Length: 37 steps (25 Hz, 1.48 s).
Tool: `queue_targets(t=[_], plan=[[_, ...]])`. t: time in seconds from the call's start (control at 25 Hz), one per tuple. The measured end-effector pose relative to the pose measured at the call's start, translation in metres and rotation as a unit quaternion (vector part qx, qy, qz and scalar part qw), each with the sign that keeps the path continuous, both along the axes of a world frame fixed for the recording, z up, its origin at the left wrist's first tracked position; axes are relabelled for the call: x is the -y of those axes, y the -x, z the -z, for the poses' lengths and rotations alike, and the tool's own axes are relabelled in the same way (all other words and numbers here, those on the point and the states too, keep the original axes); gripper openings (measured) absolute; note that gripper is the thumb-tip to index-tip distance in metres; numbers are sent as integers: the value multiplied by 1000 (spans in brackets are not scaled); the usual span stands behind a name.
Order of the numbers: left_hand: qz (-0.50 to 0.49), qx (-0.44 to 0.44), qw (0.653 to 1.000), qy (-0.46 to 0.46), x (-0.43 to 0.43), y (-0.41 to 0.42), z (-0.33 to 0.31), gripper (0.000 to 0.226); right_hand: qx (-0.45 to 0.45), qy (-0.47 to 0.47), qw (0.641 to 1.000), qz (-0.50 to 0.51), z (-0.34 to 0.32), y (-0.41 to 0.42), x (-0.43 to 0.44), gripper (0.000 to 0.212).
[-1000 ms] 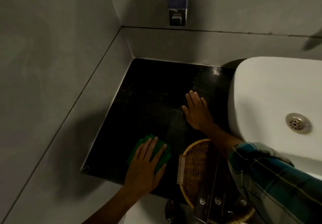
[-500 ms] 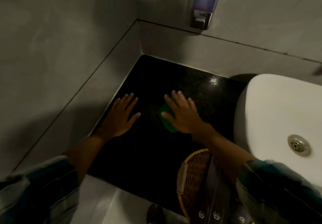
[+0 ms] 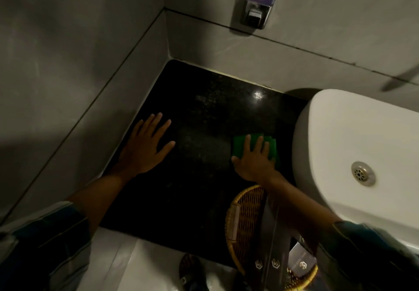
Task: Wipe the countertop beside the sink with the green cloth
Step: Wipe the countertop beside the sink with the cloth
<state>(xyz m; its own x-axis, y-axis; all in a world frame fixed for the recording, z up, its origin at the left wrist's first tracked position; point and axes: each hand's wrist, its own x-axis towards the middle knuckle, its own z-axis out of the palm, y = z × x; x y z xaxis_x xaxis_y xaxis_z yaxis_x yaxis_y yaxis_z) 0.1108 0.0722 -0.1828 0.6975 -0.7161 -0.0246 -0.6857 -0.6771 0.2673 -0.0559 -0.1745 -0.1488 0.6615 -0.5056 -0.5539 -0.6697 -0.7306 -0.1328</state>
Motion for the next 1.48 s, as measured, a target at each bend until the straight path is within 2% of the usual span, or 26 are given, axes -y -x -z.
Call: queue_targets(t=[0.12, 0.24, 0.32, 0.44, 0.64, 0.84, 0.88, 0.92, 0.96, 1.08, 1.12, 1.2, 1.32, 1.4, 1.48], plan=[[-2, 2, 1000, -5, 0, 4, -8, 77, -44, -28, 994, -92, -28, 12, 2, 87], [-8, 5, 1000, -3, 2, 6, -8, 73, -21, -26, 980, -198, -46, 11, 8, 89], [-12, 5, 1000, -2, 2, 6, -7, 71, -21, -32, 959, -280, -46, 9, -4, 86], [-12, 12, 1000, -5, 0, 6, -4, 70, -38, -44, 910, -411, -33, 14, -26, 82], [-9, 27, 1000, -10, 0, 5, -1, 71, -25, -49, 890, -453, -30, 21, -30, 73], [-19, 38, 999, -14, 1, 6, 0, 73, 69, -67, 794, -600, -21, 28, -87, 51], [-20, 36, 999, -15, 0, 4, 1, 73, 85, -61, 795, -598, -16, 30, -83, 53], [-18, 32, 999, -19, 0, 3, 1, 73, 100, -51, 812, -573, -12, 28, -71, 56], [-16, 27, 999, -25, 0, 2, 1, 73, 111, -35, 844, -524, -8, 23, -52, 58], [-16, 17, 999, -31, 1, 2, 2, 73, 123, 20, 955, -270, -3, -11, 26, 55], [-16, 15, 999, -35, 2, 3, 2, 74, 138, 20, 975, -175, -2, -24, 52, 54], [-24, 25, 999, -35, 3, 5, 3, 73, 160, 21, 985, -59, 4, -50, 82, 52], [-28, 42, 998, -27, 4, 4, 6, 71, 228, 45, 972, 39, 14, -93, 87, 50], [-34, 40, 998, -18, 1, 2, 11, 70, 253, 45, 963, 82, 15, -128, 78, 49], [-32, 39, 999, -17, -1, -2, 16, 70, 260, 33, 962, 77, 16, -167, 62, 48]])
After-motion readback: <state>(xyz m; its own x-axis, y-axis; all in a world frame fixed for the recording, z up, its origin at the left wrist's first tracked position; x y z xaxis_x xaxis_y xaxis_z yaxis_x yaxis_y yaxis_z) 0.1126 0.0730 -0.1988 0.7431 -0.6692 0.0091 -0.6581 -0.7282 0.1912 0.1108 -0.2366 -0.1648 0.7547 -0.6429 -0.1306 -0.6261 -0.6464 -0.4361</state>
